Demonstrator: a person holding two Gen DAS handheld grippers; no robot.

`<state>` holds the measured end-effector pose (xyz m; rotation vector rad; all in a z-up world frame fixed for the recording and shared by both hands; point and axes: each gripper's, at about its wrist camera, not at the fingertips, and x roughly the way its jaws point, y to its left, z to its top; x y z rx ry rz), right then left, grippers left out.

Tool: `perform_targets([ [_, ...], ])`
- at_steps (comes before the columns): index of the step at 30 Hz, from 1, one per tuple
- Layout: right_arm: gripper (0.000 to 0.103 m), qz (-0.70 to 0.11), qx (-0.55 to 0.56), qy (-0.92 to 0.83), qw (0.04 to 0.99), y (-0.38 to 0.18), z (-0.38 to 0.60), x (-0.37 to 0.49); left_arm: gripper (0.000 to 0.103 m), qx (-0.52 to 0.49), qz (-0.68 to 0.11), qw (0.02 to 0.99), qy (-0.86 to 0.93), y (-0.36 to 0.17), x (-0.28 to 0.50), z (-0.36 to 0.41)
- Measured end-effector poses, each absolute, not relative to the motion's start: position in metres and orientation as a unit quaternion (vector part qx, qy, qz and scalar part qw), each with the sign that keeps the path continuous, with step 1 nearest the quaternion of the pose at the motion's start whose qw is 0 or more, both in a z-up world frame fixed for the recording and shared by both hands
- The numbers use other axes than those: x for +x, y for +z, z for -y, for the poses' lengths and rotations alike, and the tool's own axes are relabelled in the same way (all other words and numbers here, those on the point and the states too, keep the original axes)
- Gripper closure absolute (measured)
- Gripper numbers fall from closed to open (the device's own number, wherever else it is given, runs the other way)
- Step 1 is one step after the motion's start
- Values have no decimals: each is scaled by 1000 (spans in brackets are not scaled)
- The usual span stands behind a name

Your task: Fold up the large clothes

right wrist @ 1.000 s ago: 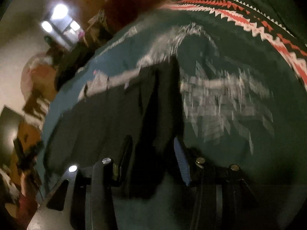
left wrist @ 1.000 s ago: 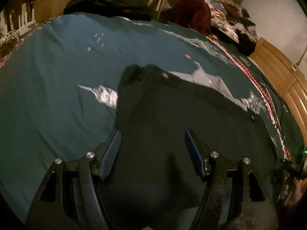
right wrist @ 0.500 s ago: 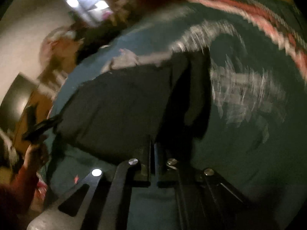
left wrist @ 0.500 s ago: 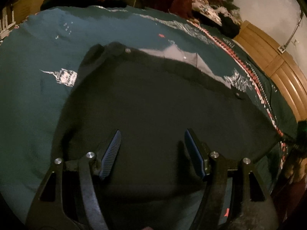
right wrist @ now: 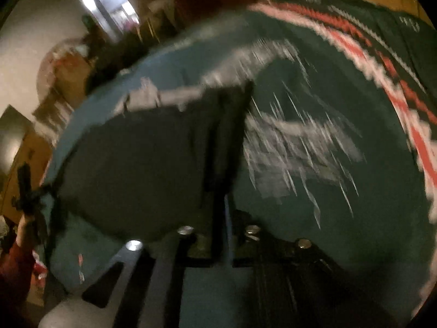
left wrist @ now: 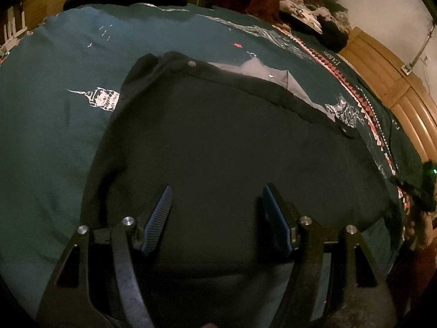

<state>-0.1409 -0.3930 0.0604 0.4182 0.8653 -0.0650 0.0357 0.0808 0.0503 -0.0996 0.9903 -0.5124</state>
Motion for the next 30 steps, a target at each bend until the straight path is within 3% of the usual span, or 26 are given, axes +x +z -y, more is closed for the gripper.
perform_targets([
  [2,66,-409,178,-35,894,63,386,-108,35,-47,-466,849,-245,53,34,-79],
  [11,63,-460,106,-59,879,17,386,9,35,-53,-467,853,-226,50,41,-93],
  [12,67,-464,102,-56,878,13,384,13,35,-52,-466,854,-226,49,41,-93],
  [14,97,-465,108,-53,877,12,385,16,35,-53,-464,855,-227,49,42,-93],
  [18,100,-427,104,-57,896,37,383,-1,35,-54,-458,857,-232,49,44,-92],
  [21,100,-431,117,-71,892,35,395,-7,35,-54,-459,856,-232,45,47,-94],
  [25,98,-471,50,-69,878,23,377,4,35,-45,-456,860,-225,50,44,-102],
  [30,83,-425,52,-106,897,59,384,-7,35,-46,-416,896,-147,72,36,-143],
])
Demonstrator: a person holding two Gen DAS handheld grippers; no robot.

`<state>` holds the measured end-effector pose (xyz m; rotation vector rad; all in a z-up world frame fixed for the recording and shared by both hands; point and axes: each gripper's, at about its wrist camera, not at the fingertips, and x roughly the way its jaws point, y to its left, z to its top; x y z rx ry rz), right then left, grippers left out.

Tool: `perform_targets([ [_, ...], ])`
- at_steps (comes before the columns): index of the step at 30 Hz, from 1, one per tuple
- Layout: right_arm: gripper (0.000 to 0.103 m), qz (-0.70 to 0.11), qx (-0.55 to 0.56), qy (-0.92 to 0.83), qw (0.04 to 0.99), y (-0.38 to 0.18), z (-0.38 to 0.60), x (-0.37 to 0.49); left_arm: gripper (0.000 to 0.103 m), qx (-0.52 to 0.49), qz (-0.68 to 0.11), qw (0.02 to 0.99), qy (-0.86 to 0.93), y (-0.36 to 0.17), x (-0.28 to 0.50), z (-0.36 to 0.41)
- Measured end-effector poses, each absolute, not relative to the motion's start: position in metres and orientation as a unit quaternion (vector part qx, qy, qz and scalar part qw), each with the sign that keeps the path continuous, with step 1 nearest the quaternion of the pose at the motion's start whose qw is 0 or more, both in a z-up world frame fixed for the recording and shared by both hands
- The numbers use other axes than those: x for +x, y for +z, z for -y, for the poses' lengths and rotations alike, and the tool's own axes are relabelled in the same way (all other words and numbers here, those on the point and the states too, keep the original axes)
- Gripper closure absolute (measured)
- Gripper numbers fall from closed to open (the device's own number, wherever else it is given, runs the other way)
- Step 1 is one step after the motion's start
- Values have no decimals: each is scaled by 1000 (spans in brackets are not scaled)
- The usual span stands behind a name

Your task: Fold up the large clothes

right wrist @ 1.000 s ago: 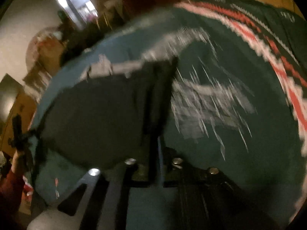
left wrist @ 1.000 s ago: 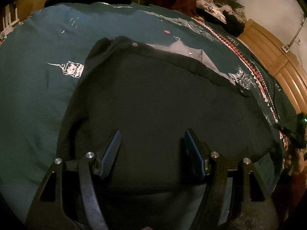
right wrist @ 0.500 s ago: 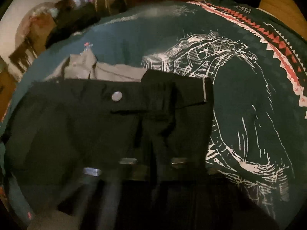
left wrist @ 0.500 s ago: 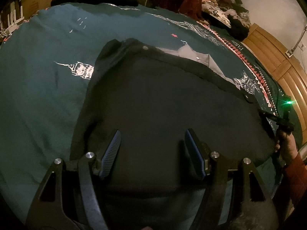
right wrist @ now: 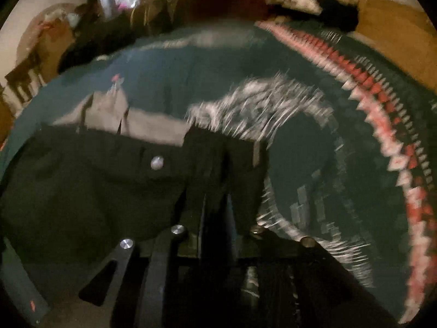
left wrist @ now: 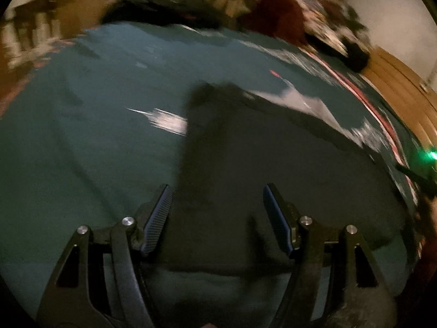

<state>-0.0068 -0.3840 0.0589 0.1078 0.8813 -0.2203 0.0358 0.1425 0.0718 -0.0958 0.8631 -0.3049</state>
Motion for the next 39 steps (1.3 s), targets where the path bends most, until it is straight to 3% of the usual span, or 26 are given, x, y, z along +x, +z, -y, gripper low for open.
perform_targets([
  [8,72,-390,77,-98,912,88,352,-54,34,-40,-454,885,-97,42,39,-179],
  [9,69,-392,85,-94,911,86,348,-60,27,-42,-466,880,-86,37,41,-184],
  [10,68,-395,89,-91,910,82,343,-65,27,-69,-471,875,-92,33,42,-193],
  [15,67,-416,95,-85,900,67,319,-85,34,-31,-424,905,-5,61,29,-218],
  [17,67,-417,92,-83,900,68,312,-90,34,-96,-415,904,18,68,29,-254],
  [22,65,-414,74,-47,906,76,280,-87,35,-96,-445,876,-158,65,12,-222],
  [33,46,-418,-115,208,877,51,41,-26,36,-135,-465,854,-188,46,-2,-211],
  [36,31,-417,-171,233,862,41,-2,-19,36,-135,-466,853,-192,46,-3,-213],
  [39,32,-409,-235,211,856,24,-29,-11,36,-118,-466,855,-196,44,-2,-205],
])
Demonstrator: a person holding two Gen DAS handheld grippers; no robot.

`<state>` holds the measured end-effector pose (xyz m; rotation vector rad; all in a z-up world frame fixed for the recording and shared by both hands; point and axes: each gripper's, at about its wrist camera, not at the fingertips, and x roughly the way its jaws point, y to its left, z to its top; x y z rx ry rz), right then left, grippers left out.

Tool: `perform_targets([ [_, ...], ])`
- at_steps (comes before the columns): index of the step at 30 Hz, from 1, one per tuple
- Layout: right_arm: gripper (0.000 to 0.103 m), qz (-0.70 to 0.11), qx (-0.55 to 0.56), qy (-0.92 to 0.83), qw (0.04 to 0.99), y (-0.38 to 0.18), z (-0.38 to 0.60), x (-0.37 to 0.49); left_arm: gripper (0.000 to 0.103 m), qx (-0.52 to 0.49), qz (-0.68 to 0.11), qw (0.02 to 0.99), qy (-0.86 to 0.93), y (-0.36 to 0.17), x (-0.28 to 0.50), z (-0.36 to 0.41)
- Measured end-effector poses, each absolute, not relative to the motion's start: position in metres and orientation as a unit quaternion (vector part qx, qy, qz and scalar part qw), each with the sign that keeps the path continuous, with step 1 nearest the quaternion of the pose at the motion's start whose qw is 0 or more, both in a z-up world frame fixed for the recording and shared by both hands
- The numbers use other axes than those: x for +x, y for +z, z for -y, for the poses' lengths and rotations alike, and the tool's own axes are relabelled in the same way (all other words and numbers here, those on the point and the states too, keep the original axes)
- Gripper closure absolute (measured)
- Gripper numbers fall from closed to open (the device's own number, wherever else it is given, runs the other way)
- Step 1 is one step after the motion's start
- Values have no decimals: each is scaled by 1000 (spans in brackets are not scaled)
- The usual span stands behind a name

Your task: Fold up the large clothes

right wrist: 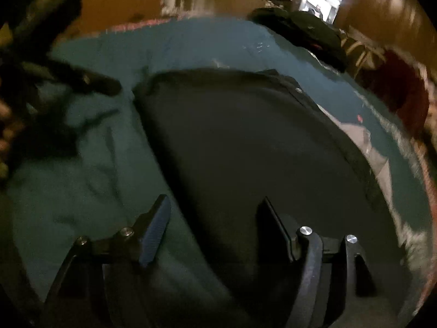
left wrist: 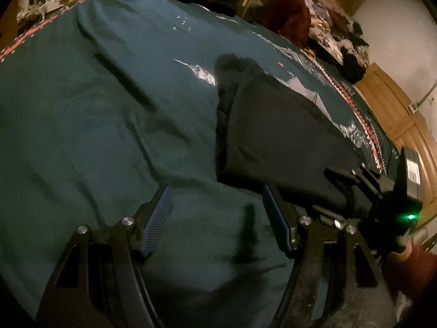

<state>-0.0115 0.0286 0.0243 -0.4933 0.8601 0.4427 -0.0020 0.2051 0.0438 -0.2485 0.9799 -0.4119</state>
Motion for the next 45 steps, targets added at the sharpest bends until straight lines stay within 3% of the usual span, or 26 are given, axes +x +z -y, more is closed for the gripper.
perform_targets([
  [1,36,-407,-242,201,858,20,-32,-8,36,-111,-466,856,-197,43,-1,-202],
  [3,60,-409,-233,191,861,17,-35,-2,36,-98,-465,857,-198,43,4,-195],
  [4,67,-413,-214,193,864,18,-33,2,36,-92,-465,858,-197,43,7,-193],
  [5,86,-413,-196,197,867,22,-31,3,36,-91,-464,859,-198,43,10,-191],
  [7,96,-405,-197,198,871,29,-34,1,34,-89,-462,860,-196,43,17,-192],
  [10,97,-391,-199,197,877,42,-32,1,40,-62,-456,874,-153,45,27,-200],
  [12,98,-392,-199,198,876,46,-30,2,46,-109,-448,882,-97,49,35,-237],
  [15,98,-396,-194,200,875,47,-28,4,46,-164,-433,882,-84,57,33,-277],
  [23,96,-408,-200,209,866,30,-32,1,41,-153,-412,866,-239,78,16,-211],
  [27,87,-422,-209,210,857,15,-31,-3,39,-79,-476,863,-149,44,40,-196],
  [30,80,-423,-201,215,857,24,-25,-5,42,-93,-477,861,-146,36,37,-208],
  [38,73,-394,21,264,880,96,35,54,41,-137,-449,870,-150,44,25,-234],
  [45,71,-448,112,256,850,59,14,198,37,-123,-446,872,-162,42,15,-217],
])
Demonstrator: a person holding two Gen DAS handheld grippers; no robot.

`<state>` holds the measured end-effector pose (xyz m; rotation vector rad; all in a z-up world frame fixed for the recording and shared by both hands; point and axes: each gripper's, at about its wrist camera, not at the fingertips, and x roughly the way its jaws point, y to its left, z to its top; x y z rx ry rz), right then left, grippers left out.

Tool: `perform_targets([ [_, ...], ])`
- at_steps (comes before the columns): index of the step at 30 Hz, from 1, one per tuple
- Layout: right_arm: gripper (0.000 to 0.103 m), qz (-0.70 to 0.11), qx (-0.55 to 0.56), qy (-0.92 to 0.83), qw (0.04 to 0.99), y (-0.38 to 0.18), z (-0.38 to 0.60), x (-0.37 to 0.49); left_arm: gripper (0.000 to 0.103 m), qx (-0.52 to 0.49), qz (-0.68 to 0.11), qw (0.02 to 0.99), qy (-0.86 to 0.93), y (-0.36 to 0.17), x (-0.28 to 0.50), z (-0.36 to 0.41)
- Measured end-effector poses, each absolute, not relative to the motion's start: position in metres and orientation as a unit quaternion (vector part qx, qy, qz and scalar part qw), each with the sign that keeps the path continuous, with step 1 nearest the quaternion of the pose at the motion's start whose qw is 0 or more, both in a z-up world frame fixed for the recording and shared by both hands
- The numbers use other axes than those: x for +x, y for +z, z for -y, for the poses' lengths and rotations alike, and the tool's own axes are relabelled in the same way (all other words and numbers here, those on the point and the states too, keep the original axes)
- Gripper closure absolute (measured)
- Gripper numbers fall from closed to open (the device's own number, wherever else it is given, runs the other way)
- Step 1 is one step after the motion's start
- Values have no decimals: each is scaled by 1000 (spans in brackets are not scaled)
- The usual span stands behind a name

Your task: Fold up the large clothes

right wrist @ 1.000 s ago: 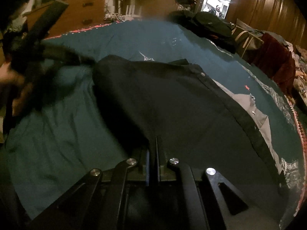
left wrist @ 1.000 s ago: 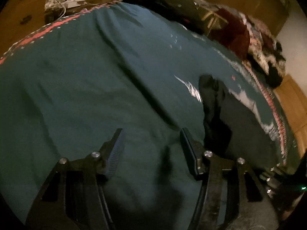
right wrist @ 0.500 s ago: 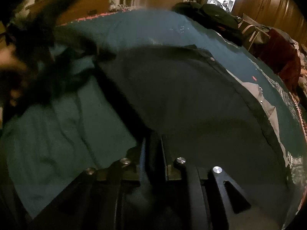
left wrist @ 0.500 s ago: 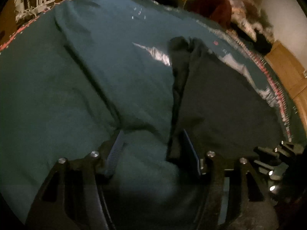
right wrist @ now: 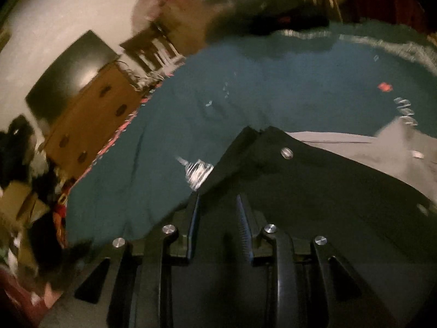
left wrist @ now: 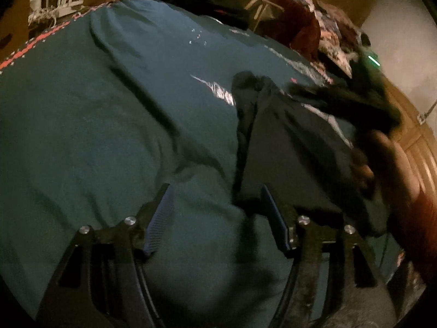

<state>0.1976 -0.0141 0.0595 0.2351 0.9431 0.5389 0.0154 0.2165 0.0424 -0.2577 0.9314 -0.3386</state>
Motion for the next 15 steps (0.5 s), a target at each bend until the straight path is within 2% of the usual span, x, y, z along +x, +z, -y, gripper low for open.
perform_targets([
  [3,66,-497,81,232,832,24,-10,237,37,-102,-450,873,-161,44,13,-212],
  [5,67,-512,68,215,829,8,-16,245,37,-89,-443,878,-160,49,10,-209],
  [8,66,-484,56,200,850,27,-13,222,37,-60,-425,888,-164,57,0,-198],
  [10,66,-426,24,198,883,63,-4,174,35,-38,-413,894,-170,61,-9,-185],
  [11,60,-401,7,189,896,77,2,148,35,-23,-407,895,-179,63,-16,-172],
  [12,49,-370,-15,171,913,92,13,106,34,-13,-403,897,-183,63,-21,-165],
  [14,36,-338,-34,130,931,103,34,44,33,18,-392,897,-201,62,-35,-136],
  [15,32,-333,-41,112,935,105,42,24,32,32,-392,894,-213,58,-42,-119],
])
